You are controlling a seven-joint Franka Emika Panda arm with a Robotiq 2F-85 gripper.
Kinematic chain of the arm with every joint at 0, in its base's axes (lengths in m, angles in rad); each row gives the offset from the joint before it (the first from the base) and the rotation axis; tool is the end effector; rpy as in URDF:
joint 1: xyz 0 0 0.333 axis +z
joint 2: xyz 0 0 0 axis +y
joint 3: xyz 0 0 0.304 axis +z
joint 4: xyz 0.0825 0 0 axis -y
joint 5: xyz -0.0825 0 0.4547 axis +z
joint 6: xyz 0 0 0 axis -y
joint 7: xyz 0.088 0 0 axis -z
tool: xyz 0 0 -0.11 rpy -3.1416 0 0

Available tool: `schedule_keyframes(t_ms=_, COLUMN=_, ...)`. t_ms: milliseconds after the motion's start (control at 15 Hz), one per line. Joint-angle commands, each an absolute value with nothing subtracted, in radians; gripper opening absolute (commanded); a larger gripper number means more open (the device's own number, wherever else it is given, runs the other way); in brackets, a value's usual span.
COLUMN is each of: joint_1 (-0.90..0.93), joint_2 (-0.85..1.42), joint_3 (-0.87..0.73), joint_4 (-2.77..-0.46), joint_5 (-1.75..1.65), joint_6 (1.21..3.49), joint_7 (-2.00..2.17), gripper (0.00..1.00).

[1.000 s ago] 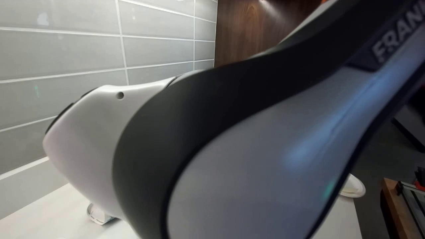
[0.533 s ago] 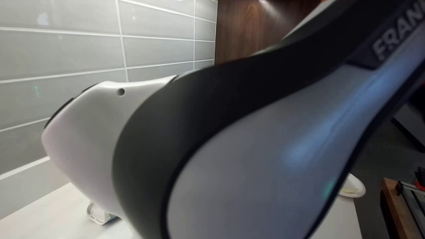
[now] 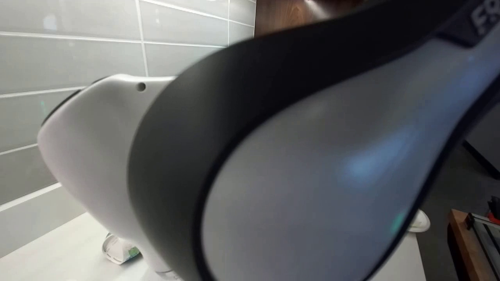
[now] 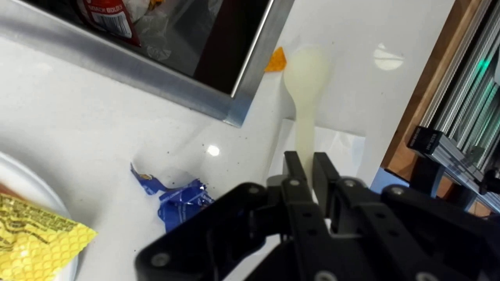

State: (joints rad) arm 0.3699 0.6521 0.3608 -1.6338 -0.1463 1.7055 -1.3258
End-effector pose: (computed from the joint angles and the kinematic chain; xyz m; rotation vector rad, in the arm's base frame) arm 0.5134 0.4261 0.1711 -1.3905 -2.4454 0.6976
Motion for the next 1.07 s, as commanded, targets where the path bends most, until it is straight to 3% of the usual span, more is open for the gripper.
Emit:
schedule_keyframes(t_ms=0, joint_1=0.371, joint_2=0.602, joint_3=0.360, joint_4=-1.689, joint_5=-0.162, joint_6=1.778, joint_7=-1.298, gripper=0.03)
schedule_keyframes(t_ms=1000, joint_1=0.346, joint_2=0.573, joint_3=0.370, joint_4=-1.705, joint_5=-0.130, joint_6=1.737, joint_7=-1.358, gripper=0.03)
